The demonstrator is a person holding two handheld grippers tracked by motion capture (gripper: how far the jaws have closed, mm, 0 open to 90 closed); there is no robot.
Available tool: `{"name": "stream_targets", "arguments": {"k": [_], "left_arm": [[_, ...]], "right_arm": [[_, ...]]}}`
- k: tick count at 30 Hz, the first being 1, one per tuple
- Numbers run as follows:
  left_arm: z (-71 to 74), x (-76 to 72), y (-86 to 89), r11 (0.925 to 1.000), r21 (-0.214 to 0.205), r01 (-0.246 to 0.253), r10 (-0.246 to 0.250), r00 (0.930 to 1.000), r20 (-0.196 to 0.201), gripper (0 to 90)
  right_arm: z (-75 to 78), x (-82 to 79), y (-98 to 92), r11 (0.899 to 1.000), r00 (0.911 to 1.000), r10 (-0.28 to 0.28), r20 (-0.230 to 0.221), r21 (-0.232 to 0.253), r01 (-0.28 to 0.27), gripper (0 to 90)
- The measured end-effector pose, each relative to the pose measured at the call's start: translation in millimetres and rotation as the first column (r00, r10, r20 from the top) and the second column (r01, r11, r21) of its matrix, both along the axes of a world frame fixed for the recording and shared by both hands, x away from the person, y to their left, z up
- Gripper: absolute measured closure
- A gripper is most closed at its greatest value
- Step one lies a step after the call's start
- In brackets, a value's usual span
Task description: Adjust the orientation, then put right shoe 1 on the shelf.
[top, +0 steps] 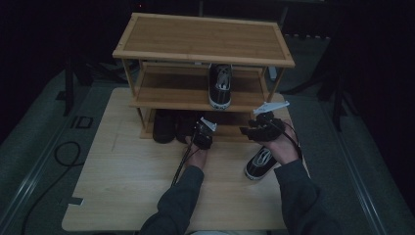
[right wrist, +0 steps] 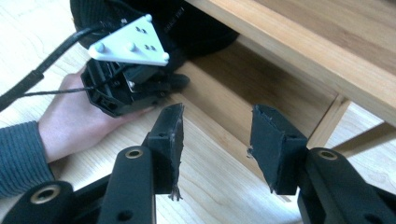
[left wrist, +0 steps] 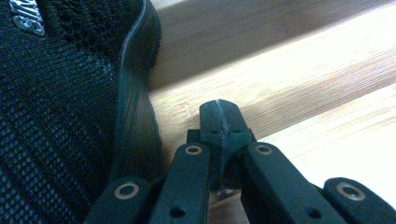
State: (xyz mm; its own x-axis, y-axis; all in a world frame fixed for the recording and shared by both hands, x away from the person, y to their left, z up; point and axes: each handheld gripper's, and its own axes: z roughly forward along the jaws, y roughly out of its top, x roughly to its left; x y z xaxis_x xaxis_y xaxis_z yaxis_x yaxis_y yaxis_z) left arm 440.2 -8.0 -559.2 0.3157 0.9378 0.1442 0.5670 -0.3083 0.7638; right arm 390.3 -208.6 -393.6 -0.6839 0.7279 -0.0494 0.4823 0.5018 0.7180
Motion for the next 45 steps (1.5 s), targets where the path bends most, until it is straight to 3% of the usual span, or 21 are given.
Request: {"name": "stream_targets", "arguments": {"k": [26,39,45], "left_arm": [[-0.1,0.0,-0.3,1.0000,0.004,0.000,0.000,1.0000,0.002,90.0],[-0.1,0.0,-0.3,1.0000,0.004,0.000,0.000,1.0000,0.002,90.0],[-0.1,-0.1,-0.4,1.0000,0.005,0.000,0.000,1.0000,0.002,90.0]], "right_arm": [[-18.4,-5.3,-42.9,0.994,0.9940,-0.105,-0.029,-0.022,0.104,53.4],[-36.2,-10.9,-64.3,0.979,0.9799,-0.196,-0.038,-0.070,0.193,54.1],[-50.1,-16.6,-75.6,0.967,0.9678,-0.244,-0.060,-0.089,0.239,54.8]]}}
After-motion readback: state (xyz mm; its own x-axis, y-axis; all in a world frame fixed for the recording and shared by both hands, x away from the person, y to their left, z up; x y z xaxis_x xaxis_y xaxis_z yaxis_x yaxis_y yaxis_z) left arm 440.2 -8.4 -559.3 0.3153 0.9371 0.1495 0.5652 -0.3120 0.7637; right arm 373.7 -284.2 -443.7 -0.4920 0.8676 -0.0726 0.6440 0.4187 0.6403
